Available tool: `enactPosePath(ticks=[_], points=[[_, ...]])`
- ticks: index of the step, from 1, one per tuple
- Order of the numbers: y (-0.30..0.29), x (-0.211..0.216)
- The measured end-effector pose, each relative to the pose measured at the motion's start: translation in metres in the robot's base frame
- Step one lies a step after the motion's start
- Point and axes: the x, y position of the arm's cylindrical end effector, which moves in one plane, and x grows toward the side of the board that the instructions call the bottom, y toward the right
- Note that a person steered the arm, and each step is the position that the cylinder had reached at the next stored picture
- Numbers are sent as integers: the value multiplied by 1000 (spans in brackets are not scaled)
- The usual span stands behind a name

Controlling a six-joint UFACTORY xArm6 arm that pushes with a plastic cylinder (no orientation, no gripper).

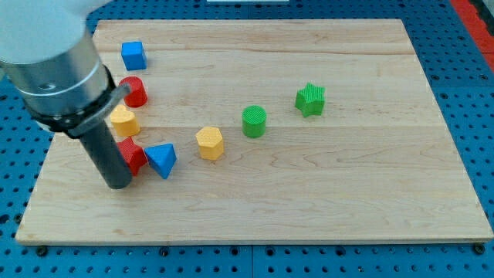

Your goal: Move yellow hexagon from blue triangle

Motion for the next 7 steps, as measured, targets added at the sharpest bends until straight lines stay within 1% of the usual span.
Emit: enactPosePath(ticks=[1,2,3,4,5,6,7], points=[[-4,-14],[4,-25],[-9,-26],[10,51],[84,21],[88,-21],[129,-41]])
